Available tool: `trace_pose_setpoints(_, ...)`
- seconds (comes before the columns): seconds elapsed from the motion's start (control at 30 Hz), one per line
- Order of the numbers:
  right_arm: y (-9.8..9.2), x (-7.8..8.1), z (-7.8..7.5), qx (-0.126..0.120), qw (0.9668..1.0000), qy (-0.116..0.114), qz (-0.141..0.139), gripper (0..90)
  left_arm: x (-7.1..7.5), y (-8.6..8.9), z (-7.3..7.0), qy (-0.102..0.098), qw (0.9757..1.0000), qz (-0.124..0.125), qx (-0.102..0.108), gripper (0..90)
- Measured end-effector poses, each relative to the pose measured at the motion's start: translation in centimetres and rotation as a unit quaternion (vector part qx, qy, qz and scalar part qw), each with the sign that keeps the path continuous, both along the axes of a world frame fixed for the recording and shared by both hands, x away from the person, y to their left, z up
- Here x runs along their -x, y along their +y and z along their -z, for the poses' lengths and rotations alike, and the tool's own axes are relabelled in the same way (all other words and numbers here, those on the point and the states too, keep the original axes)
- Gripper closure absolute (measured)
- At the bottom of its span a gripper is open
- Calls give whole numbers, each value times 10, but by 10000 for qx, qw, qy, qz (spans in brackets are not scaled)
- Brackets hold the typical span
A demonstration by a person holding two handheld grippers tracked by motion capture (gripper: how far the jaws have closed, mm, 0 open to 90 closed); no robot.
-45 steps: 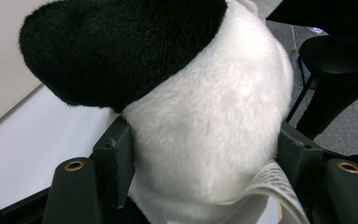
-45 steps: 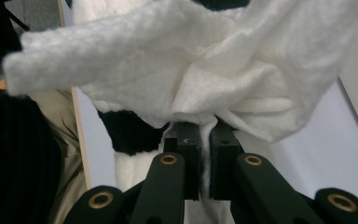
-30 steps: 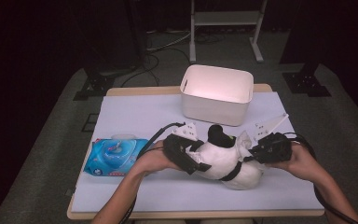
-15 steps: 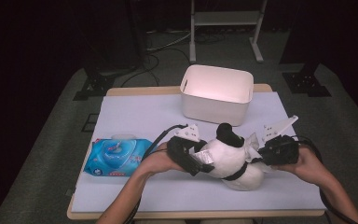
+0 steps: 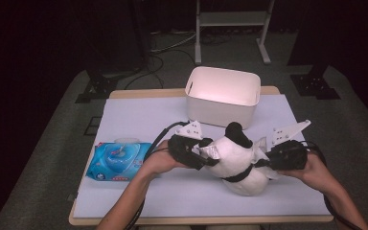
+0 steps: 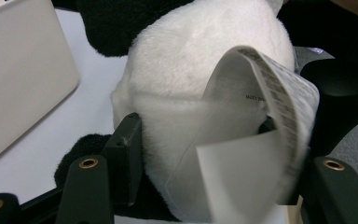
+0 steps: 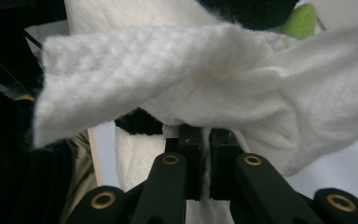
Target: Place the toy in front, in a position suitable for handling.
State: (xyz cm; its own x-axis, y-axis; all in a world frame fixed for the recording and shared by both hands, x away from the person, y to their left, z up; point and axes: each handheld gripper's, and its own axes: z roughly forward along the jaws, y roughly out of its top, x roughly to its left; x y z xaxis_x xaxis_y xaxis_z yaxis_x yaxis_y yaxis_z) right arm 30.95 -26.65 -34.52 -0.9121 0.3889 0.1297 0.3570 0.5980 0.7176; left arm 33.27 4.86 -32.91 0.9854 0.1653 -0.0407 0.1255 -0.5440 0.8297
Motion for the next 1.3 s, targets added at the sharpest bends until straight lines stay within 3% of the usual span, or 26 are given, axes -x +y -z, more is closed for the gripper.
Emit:
trace_pose_setpoints(0.1, 0, 0, 2, -80, 9999, 90, -52, 856, 2, -1, -5, -67, 10000, 17, -3, 399)
trace_pose_setpoints(0.27, -3, 1, -8, 147, 9999, 15, -31, 855, 6, -7, -6, -55, 9999, 126, 5, 378)
trace_pose_setpoints(0.5, -4, 2, -25, 502, 9987, -62, -56, 854, 8, -11, -6, -82, 9999, 54, 97, 357)
trace_pose_setpoints(0.73, -4, 1, -41, 497, 9986, -160, -72, 854, 9, -13, -7, -98, 9999, 68, 51, 352)
trace_pose_setpoints(0.8, -1, 0, -49, 607, 9978, -257, -105, 854, 9, -13, -7, -102, 9999, 61, 58, 350)
trace_pose_setpoints(1.0, 5, 0, -71, 598, 9971, -420, -210, 853, 9, -16, -7, -85, 9999, 85, 103, 342)
trace_pose_setpoints(1.3, 28, -5, -89, 726, 9949, -576, -395, 849, 9, -23, -9, -108, 9998, 94, 100, 337)
